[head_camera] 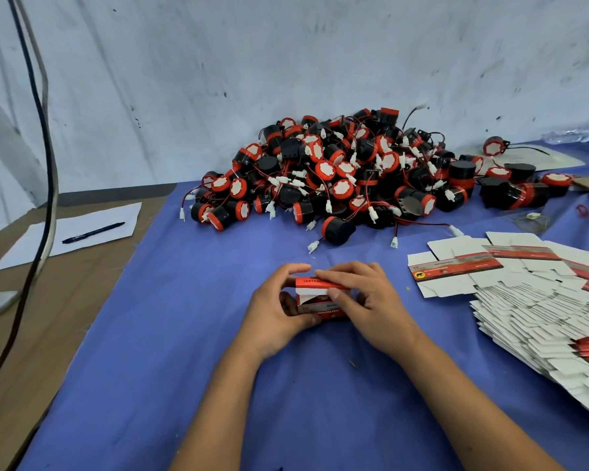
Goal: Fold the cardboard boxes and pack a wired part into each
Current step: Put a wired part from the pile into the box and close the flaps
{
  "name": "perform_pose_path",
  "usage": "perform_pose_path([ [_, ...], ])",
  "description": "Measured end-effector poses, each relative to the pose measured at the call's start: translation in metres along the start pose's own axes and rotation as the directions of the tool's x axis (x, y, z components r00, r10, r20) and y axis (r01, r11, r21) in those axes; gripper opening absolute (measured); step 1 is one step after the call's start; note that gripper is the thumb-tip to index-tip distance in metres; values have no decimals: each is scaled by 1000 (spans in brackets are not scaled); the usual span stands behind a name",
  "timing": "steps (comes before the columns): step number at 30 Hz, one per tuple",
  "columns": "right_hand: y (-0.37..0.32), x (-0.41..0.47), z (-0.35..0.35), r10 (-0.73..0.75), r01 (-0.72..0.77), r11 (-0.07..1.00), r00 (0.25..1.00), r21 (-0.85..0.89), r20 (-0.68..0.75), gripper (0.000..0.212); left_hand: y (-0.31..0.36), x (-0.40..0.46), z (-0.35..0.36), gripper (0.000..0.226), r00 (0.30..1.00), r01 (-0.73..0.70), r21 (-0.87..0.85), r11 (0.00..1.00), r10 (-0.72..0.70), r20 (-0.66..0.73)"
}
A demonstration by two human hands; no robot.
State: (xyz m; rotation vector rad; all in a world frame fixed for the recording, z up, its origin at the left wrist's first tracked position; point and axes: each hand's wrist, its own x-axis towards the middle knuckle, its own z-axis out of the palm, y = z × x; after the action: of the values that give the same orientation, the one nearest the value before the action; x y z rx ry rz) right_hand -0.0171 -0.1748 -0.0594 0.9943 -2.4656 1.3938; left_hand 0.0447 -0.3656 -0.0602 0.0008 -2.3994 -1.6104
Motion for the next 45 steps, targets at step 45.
perform_pose_path([
  [45, -25, -24, 14, 21, -41, 890, 999, -454, -49, 18, 15, -10, 30, 28, 956, 2, 265, 964, 76, -283],
])
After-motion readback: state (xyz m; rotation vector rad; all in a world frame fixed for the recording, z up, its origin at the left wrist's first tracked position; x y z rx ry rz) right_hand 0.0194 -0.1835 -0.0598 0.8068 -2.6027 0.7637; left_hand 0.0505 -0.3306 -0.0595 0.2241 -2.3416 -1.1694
